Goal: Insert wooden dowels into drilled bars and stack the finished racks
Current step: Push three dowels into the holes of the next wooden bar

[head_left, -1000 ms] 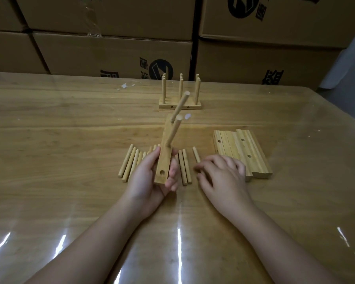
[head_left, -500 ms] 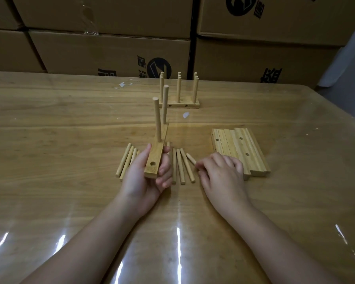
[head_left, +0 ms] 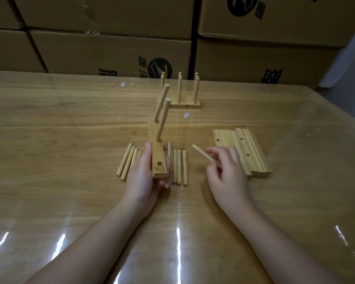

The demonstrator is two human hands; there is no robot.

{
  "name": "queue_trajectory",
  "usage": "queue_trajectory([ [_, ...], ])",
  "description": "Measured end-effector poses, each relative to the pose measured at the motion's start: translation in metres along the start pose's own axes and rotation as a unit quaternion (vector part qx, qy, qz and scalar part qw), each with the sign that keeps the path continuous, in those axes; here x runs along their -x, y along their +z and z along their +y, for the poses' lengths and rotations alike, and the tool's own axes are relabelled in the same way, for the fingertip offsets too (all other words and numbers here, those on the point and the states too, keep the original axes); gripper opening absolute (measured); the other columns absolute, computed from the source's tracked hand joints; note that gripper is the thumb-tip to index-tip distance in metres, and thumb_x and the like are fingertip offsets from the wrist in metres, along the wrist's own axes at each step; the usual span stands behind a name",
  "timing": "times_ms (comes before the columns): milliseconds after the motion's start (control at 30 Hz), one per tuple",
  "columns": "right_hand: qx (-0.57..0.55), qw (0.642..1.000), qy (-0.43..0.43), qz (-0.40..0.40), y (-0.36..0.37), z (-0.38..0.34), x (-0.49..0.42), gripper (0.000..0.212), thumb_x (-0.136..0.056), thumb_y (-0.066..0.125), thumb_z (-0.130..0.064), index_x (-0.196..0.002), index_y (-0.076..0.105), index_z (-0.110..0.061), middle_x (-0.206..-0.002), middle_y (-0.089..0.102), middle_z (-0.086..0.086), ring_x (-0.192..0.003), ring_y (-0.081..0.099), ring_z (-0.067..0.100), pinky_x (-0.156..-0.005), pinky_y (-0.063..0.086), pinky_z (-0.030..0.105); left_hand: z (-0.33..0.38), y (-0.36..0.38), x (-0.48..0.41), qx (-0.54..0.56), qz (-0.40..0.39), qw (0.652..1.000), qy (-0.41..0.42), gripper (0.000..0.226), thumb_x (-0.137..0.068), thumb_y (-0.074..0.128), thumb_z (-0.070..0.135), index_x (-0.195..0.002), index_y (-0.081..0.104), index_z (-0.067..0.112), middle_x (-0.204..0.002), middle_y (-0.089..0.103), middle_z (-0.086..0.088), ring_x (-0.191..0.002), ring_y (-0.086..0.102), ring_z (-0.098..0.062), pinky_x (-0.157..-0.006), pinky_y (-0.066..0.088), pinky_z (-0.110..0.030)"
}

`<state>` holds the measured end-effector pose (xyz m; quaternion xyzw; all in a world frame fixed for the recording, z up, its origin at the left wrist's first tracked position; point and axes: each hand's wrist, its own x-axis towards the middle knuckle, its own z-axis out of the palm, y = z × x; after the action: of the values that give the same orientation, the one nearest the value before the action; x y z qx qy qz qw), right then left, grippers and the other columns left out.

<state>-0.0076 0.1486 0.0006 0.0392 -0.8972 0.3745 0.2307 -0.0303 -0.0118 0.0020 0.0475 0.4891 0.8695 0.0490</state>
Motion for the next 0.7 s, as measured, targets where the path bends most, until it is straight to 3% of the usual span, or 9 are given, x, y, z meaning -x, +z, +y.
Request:
queue_trajectory([
  [200, -0.071, 0.997, -0.03, -0.025, 0.0008, -0.001, 0.0004, 0.02, -0.093, 0.053, -0.015, -0.111, 0.062, -0.012, -0.091, 0.055, -0.006, -0.077, 0.053, 0.002, -0.062, 0.042, 0.011, -0.0061, -0.0019, 0.0015, -0.173, 0.088, 0.978, 0.077, 0.052, -0.1, 0.029, 0.049, -0.087, 0.051, 0.004, -0.059, 0.046, -0.008, -0.043, 0.041, -0.015, -0.043, 0.035, -0.025],
  [300, -0.107, 0.989, -0.073, -0.073, 0.0004, -0.0033, 0.0022, 0.021, -0.093, 0.053, -0.015, -0.111, 0.064, -0.017, -0.083, 0.058, -0.009, -0.075, 0.054, 0.006, -0.063, 0.044, 0.019, -0.0072, -0.0034, 0.0019, -0.243, 0.115, 0.96, 0.076, 0.058, -0.087, 0.033, 0.064, -0.085, 0.055, 0.011, -0.074, 0.051, -0.011, -0.065, 0.048, -0.021, -0.059, 0.037, -0.034],
  [433, -0.1, 0.981, -0.134, -0.095, 0.001, -0.0062, 0.0033, 0.025, -0.091, 0.053, -0.019, -0.114, 0.065, -0.022, -0.084, 0.06, -0.005, -0.083, 0.053, 0.011, -0.075, 0.041, 0.021, -0.0058, -0.001, 0.0064, -0.256, 0.116, 0.956, 0.088, 0.053, -0.086, 0.035, 0.061, -0.088, 0.056, 0.012, -0.083, 0.053, -0.019, -0.077, 0.051, -0.031, -0.074, 0.041, -0.047],
  [533, -0.09, 0.981, -0.146, -0.086, 0.0002, -0.0058, 0.0027, 0.026, -0.091, 0.056, -0.017, -0.114, 0.066, -0.023, -0.081, 0.057, -0.003, -0.08, 0.051, 0.011, -0.074, 0.04, 0.022, -0.0041, 0.0011, 0.0074, -0.245, 0.116, 0.958, 0.093, 0.05, -0.092, 0.035, 0.061, -0.083, 0.052, 0.014, -0.078, 0.048, -0.015, -0.073, 0.045, -0.026, -0.069, 0.036, -0.044],
  [700, -0.024, 0.982, -0.178, -0.051, -0.003, -0.0092, 0.0016, 0.029, -0.09, 0.048, -0.027, -0.109, 0.069, -0.022, -0.077, 0.052, -0.002, -0.075, 0.048, 0.016, -0.07, 0.042, 0.037, -0.0021, 0.0036, 0.0087, -0.263, 0.106, 0.953, 0.107, 0.057, -0.085, 0.035, 0.056, -0.094, 0.054, 0.002, -0.086, 0.053, -0.021, -0.081, 0.051, -0.027, -0.081, 0.043, -0.049],
])
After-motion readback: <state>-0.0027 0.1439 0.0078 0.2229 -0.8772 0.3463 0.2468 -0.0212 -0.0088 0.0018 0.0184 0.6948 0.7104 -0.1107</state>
